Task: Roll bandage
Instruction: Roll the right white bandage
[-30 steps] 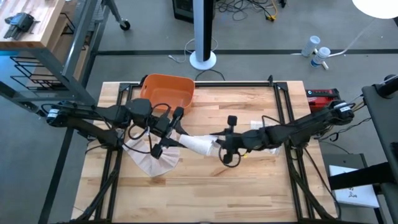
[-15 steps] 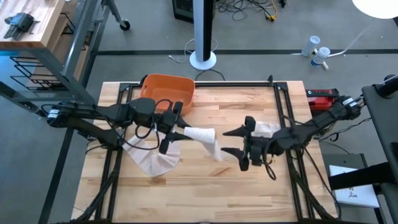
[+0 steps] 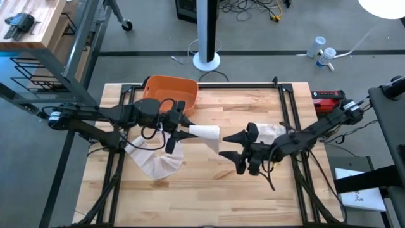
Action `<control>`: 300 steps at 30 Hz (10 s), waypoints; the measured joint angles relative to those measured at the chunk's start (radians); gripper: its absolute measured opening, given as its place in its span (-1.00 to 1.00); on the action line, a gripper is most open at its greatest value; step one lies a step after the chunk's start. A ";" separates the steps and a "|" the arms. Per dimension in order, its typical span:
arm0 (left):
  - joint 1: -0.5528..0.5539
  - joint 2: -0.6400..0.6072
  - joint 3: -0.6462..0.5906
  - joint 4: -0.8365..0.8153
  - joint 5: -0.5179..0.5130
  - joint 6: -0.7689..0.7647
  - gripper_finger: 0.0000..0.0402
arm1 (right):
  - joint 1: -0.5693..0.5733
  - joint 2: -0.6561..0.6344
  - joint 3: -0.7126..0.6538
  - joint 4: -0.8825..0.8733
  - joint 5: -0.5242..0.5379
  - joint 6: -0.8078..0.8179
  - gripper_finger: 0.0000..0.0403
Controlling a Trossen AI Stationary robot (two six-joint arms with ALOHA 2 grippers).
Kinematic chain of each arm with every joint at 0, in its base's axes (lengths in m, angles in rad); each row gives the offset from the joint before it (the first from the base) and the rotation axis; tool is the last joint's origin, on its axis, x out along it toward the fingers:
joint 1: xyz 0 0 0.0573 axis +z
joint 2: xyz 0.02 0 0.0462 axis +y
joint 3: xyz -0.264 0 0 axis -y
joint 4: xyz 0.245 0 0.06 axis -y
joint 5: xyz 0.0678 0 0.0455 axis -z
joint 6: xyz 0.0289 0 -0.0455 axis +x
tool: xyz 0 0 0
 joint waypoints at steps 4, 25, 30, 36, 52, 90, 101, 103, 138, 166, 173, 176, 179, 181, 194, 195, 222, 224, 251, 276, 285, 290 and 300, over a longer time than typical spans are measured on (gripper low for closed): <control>0.002 0.004 0.000 -0.015 0.001 0.000 -0.42 | -0.027 0.030 0.028 -0.008 -0.014 0.016 0.33; 0.000 0.008 0.000 -0.033 0.109 -0.064 -0.42 | -0.111 0.112 0.180 -0.301 -0.018 0.060 0.30; 0.000 0.008 0.000 -0.030 0.107 -0.064 -0.42 | -0.111 0.112 0.180 -0.298 -0.018 0.081 0.16; 0.000 0.008 0.000 -0.029 0.101 -0.064 -0.42 | -0.111 0.120 0.180 -0.290 -0.023 0.099 -0.02; 0.000 -0.001 0.000 -0.011 0.004 0.104 -0.02 | -0.105 0.120 0.180 -0.289 -0.015 0.236 -0.37; 0.002 0.133 -0.122 0.354 -0.032 0.241 -0.94 | -0.075 0.014 0.223 -0.156 -0.045 0.502 -0.39; -0.001 0.220 -0.122 0.436 -0.032 0.206 -1.00 | -0.076 -0.020 0.221 -0.028 0.034 0.438 -0.39; -0.003 0.230 -0.122 0.442 -0.032 0.205 -1.00 | -0.076 -0.031 0.217 -0.035 0.059 0.427 -0.39; -0.006 -0.001 -0.124 0.361 -0.075 0.599 0.44 | -0.076 -0.103 0.208 -0.562 -0.026 0.637 -0.39; -0.028 0.122 -0.117 0.566 -0.048 0.731 0.46 | -0.121 -0.101 0.208 -0.582 -0.087 0.798 -0.39; -0.029 0.122 -0.117 0.563 -0.103 0.741 0.12 | -0.121 -0.101 0.208 -0.598 -0.094 0.798 -0.39; -0.029 0.122 -0.117 0.559 -0.103 0.754 -0.10 | -0.121 -0.101 0.208 -0.599 -0.092 0.798 -0.39; -0.029 0.122 -0.117 0.546 -0.104 0.761 -0.33 | -0.121 -0.101 0.209 -0.606 -0.093 0.798 -0.39; -0.029 0.119 -0.117 0.528 -0.105 0.760 -0.46 | -0.121 -0.100 0.208 -0.611 -0.094 0.798 -0.39; -0.032 0.099 -0.117 0.470 -0.113 0.755 0.36 | -0.123 -0.131 0.208 -0.581 -0.131 1.013 -0.39; -0.032 0.099 -0.117 0.471 -0.113 0.730 0.44 | -0.124 -0.131 0.208 -0.569 -0.158 1.012 -0.39; -0.002 0.317 -0.097 0.634 0.083 0.370 -0.48 | -0.124 -0.134 0.208 -0.417 -0.194 0.820 -0.39; -0.003 0.322 -0.097 0.612 0.086 0.352 -0.78 | -0.124 -0.134 0.208 -0.409 -0.167 0.791 -0.39; -0.081 0.305 -0.116 0.500 0.161 0.320 -0.62 | -0.115 -0.036 0.193 -0.395 0.093 0.157 -0.39; -0.026 0.013 -0.117 0.217 -0.111 0.509 0.53 | 0.000 -0.049 0.194 -0.396 0.199 -0.475 -0.39; 0.037 -0.115 -0.061 0.171 0.013 0.244 0.67 | 0.001 -0.021 0.194 -0.398 0.192 -0.723 -0.39; 0.073 -0.075 0.022 0.118 0.170 0.118 0.67 | 0.000 0.004 0.194 -0.400 0.218 -0.787 -0.39; 0.103 0.136 0.278 -0.228 0.234 0.052 0.70 | 0.000 0.068 0.194 -0.447 0.318 -0.998 -0.39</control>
